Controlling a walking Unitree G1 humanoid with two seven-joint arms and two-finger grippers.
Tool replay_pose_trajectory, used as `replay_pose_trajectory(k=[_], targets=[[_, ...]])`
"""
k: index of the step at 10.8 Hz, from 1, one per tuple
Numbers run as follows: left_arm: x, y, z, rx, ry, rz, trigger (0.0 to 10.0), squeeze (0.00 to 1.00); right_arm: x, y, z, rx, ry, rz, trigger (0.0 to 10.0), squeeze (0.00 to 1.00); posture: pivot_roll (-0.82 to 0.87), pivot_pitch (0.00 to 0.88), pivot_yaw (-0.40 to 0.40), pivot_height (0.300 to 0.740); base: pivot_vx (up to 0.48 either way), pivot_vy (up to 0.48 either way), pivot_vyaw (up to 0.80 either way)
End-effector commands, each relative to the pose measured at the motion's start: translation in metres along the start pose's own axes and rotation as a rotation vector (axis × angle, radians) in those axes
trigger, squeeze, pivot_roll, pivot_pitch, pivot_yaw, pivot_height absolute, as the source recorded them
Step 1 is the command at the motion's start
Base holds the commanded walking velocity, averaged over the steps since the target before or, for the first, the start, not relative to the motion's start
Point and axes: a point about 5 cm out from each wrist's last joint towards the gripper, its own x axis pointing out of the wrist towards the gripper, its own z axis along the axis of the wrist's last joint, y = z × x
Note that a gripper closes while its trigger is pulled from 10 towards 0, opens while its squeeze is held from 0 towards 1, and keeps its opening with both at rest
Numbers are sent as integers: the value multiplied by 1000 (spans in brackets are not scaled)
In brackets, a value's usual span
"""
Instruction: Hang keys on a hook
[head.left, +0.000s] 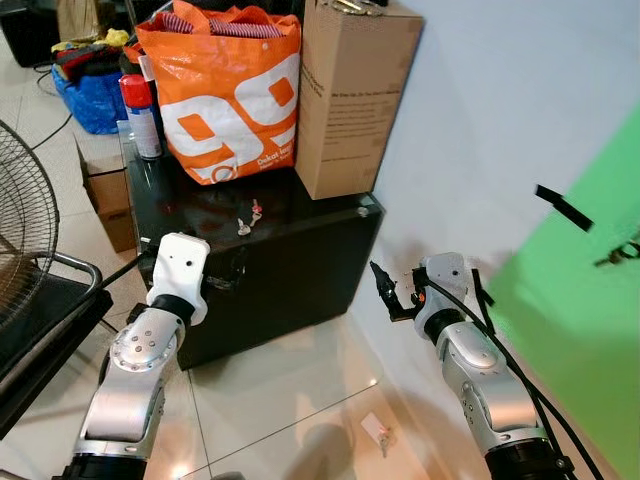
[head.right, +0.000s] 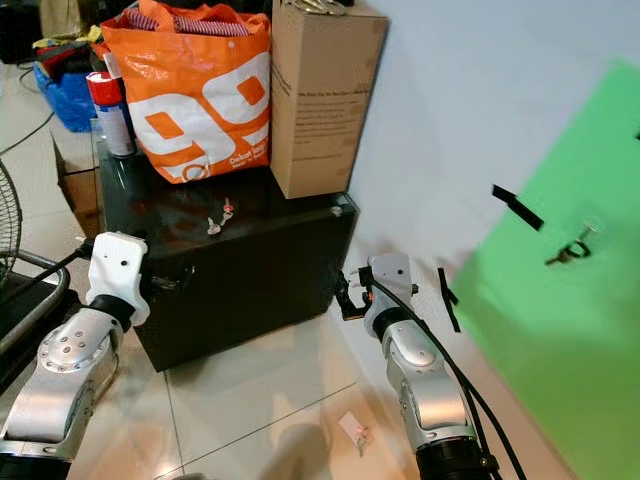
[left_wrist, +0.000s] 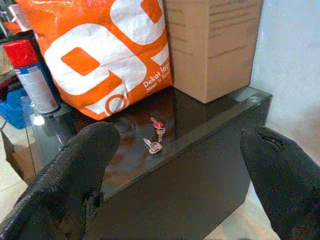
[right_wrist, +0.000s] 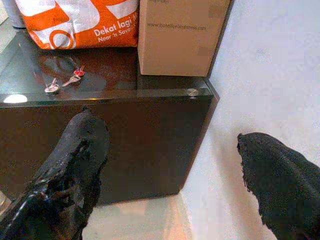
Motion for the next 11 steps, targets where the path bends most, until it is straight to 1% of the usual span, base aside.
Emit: replay_pose_trajectory(k=[1,2,4,5,6,7,8,10,11], targets=[[2,-3,3,-1,-12,-29,10000,0,0,-3,-4,-6,18,-17,10000,1000,3,0,-63,740,330,0,0],[2,-2,4,1,-12,-32,10000,0,0,-2,-5,-4,20,-14,10000,1000,3,0,-55,740,330,0,0],[5,0,5,3,-13,-44,10000,0,-1,1,-6,7,20,-34,10000,1000,-5,0,-22,740,330,0,581],[5,1,6,4,-15,-51,10000,0,-2,2,-7,30,20,-53,10000,1000,-12,0,-12,740,330,0,0],[6,0,5,8,-12,-68,10000,0,-4,1,-7,21,17,-59,10000,1000,-32,0,9,740,330,0,0],[6,0,5,8,-12,-68,10000,0,-4,1,-7,21,17,-59,10000,1000,-32,0,9,740,330,0,0],[7,-3,4,4,-8,-83,10000,0,-8,-2,-8,21,19,-69,10000,1000,-51,0,21,740,326,0,0],[7,-5,3,1,-4,-92,10000,0,-11,-3,-9,22,22,-75,10000,1000,-56,0,25,740,330,0,0],[7,-8,2,-2,0,-110,10000,0,-14,-4,-10,4,22,-70,10000,1000,-68,0,33,740,330,0,800]])
